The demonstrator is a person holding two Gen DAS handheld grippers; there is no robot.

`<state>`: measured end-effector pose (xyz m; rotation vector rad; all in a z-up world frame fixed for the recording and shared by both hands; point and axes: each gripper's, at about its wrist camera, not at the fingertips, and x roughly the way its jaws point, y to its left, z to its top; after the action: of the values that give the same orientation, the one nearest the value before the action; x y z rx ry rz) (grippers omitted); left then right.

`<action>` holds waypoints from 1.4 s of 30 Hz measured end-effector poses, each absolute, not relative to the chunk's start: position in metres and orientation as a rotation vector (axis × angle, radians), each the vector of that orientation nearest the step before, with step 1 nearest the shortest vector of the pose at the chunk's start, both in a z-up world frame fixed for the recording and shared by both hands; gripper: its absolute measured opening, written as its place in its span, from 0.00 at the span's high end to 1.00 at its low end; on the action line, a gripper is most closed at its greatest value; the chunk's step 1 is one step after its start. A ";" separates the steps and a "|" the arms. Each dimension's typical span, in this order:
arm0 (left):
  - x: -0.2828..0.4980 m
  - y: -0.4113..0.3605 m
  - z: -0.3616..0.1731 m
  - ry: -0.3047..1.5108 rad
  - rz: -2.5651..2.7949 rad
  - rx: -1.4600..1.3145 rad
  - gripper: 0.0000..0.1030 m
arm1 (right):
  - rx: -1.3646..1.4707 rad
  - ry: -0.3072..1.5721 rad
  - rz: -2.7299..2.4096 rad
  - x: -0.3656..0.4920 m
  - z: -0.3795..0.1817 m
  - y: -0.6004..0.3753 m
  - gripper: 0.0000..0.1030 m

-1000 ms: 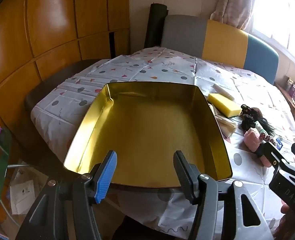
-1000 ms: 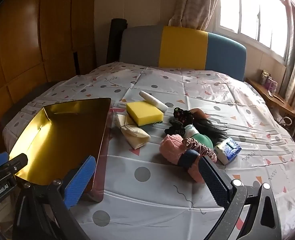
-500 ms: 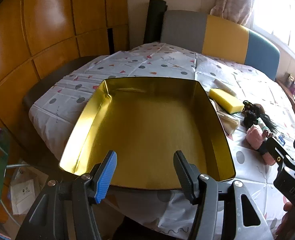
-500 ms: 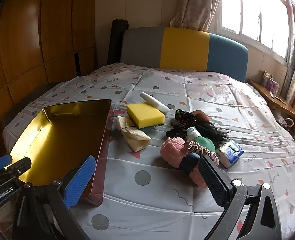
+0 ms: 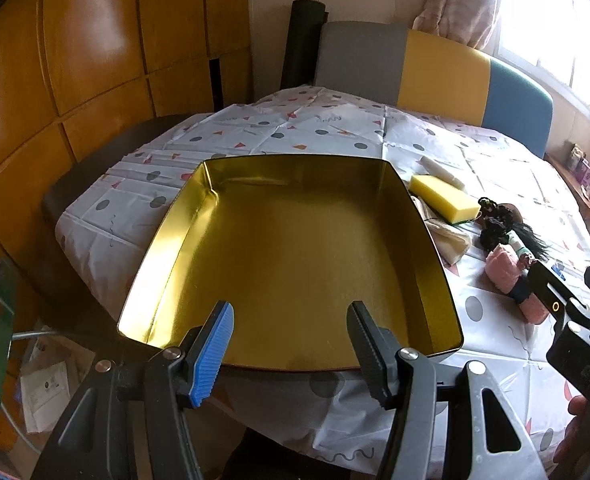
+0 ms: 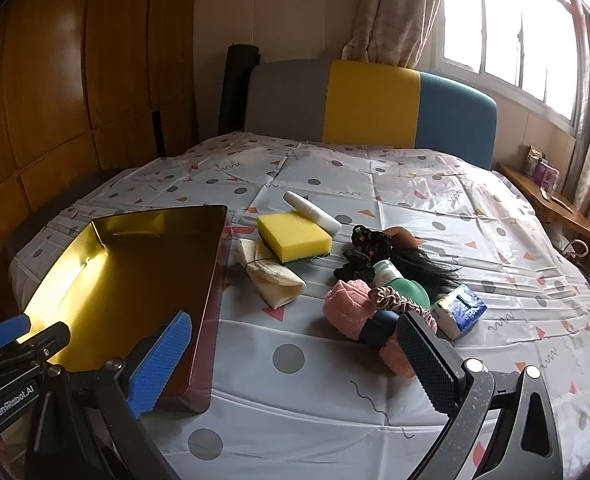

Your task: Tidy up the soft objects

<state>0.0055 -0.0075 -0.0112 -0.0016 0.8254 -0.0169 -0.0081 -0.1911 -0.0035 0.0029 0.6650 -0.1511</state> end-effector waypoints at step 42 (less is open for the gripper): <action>0.000 -0.014 -0.006 0.822 -0.023 0.021 0.41 | 0.008 0.643 -0.145 -0.012 0.005 -0.191 0.00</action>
<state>0.0004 -0.0137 -0.0064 0.0211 0.8216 -0.0226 -0.0124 -0.1910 0.0049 0.0081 0.6429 -0.1447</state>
